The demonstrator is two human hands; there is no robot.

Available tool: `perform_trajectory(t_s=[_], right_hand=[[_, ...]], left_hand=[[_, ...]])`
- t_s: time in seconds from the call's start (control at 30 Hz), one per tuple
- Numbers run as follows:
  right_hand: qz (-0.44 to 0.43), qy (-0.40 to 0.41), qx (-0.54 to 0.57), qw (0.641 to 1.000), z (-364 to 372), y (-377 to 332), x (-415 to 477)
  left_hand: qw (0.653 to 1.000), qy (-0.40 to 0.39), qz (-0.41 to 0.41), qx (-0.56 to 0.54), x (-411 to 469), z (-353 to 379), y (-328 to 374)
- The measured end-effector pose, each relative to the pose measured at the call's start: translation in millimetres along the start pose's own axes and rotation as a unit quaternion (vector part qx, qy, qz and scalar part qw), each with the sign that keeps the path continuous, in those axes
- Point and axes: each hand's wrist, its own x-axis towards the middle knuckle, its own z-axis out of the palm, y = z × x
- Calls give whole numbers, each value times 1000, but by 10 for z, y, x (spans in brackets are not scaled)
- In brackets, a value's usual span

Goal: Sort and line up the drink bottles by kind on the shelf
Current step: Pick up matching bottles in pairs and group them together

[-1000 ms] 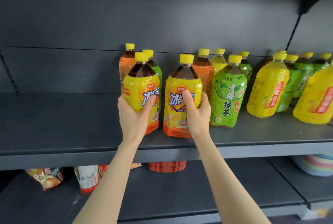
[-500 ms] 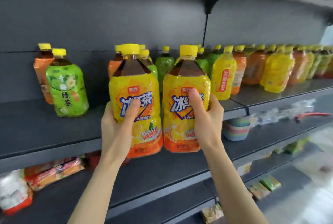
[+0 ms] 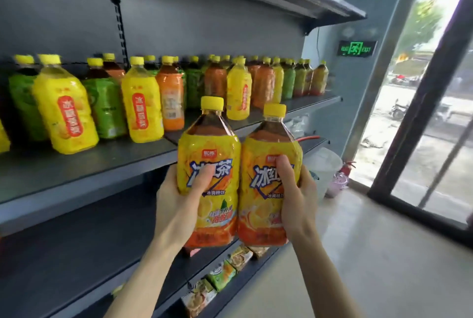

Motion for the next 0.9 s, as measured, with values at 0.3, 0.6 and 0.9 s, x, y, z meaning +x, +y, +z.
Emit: perform_trajectory(t_s=[0.3,0.6,0.9], right_hand=[[-29,86,-16,996,-771,443,1479],[-48,147,-39,987,-1327,781,3374],[-69,167,-50,982,-1917,1266,5097]], left_hand=[[998,-58,24,-1,1039,1485,-567],[994,-92,26,-49,2493,3082,-1135],[995,-87,41,-39,3661,4565,-1851]])
